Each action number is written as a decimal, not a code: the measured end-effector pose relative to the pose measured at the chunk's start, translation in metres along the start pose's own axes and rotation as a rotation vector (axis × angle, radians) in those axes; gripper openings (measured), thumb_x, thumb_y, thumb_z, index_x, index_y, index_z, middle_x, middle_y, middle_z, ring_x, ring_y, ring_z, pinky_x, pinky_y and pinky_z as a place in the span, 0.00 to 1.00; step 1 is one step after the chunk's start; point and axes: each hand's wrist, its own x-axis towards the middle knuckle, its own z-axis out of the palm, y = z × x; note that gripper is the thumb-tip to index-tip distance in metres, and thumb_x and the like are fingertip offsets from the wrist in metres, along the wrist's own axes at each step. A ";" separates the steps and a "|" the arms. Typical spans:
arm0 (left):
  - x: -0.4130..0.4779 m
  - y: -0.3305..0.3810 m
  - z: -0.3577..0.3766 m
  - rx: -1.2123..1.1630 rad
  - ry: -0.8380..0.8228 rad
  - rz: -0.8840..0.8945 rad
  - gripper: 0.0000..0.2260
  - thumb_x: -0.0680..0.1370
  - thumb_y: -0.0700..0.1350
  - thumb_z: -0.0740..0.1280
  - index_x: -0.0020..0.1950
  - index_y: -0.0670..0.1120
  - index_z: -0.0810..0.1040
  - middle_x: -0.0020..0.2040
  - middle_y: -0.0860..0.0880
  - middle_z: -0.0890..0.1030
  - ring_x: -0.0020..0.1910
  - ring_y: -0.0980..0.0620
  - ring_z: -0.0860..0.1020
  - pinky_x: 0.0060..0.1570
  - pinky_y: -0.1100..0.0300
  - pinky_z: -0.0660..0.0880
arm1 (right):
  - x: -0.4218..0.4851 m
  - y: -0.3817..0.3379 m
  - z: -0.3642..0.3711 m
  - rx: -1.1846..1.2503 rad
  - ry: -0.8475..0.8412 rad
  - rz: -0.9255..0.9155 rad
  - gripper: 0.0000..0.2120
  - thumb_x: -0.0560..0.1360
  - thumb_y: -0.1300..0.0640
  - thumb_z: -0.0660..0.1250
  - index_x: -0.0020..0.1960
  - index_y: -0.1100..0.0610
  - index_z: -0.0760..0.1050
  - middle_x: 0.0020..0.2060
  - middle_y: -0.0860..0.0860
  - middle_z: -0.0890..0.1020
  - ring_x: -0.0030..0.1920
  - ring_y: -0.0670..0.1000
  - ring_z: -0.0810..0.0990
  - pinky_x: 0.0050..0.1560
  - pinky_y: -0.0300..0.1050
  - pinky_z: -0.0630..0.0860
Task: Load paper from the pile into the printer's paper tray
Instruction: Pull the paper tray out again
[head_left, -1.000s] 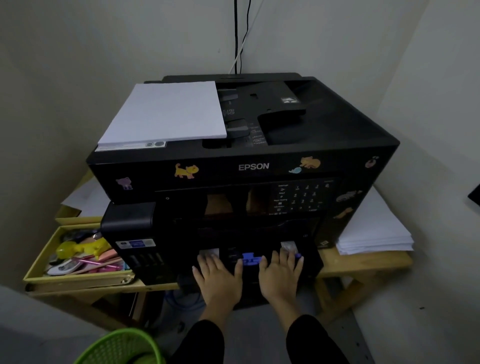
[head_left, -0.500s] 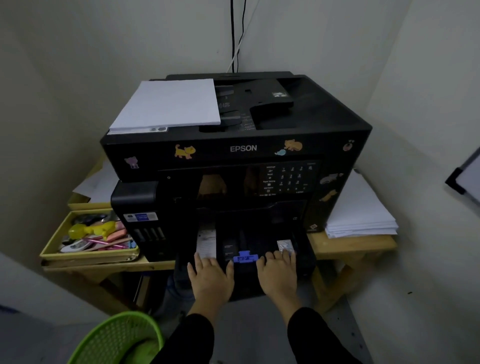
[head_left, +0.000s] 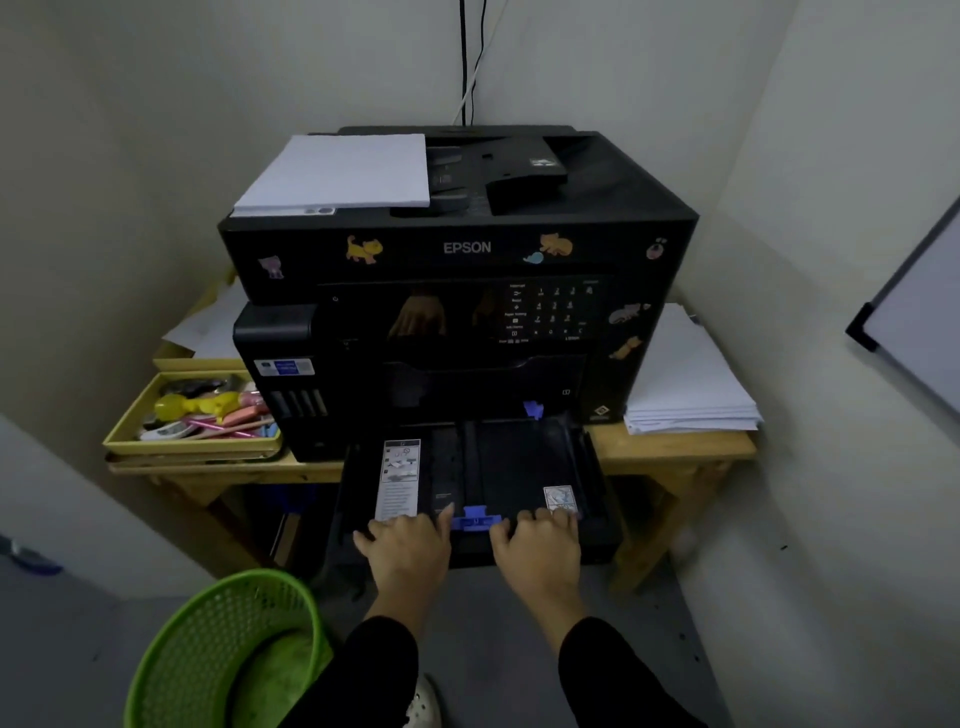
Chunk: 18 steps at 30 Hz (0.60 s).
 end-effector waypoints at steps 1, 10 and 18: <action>-0.002 0.000 0.000 -0.008 -0.016 -0.004 0.29 0.80 0.63 0.46 0.59 0.45 0.79 0.62 0.43 0.78 0.66 0.40 0.71 0.70 0.38 0.60 | -0.005 0.000 -0.008 -0.028 0.005 -0.011 0.23 0.65 0.48 0.55 0.24 0.59 0.80 0.22 0.55 0.80 0.30 0.57 0.81 0.43 0.52 0.80; -0.025 -0.005 0.005 -0.100 -0.028 -0.044 0.21 0.80 0.57 0.54 0.59 0.45 0.78 0.59 0.45 0.78 0.61 0.41 0.76 0.68 0.35 0.59 | -0.027 0.017 -0.012 -0.059 0.018 -0.131 0.23 0.77 0.48 0.53 0.49 0.62 0.82 0.45 0.59 0.84 0.56 0.59 0.75 0.59 0.50 0.70; -0.049 -0.012 0.014 -0.080 0.041 -0.029 0.22 0.80 0.59 0.54 0.57 0.45 0.79 0.57 0.46 0.80 0.59 0.43 0.77 0.68 0.39 0.63 | -0.049 0.028 -0.007 -0.022 0.114 -0.186 0.23 0.75 0.47 0.56 0.38 0.61 0.82 0.34 0.58 0.84 0.50 0.58 0.78 0.50 0.50 0.73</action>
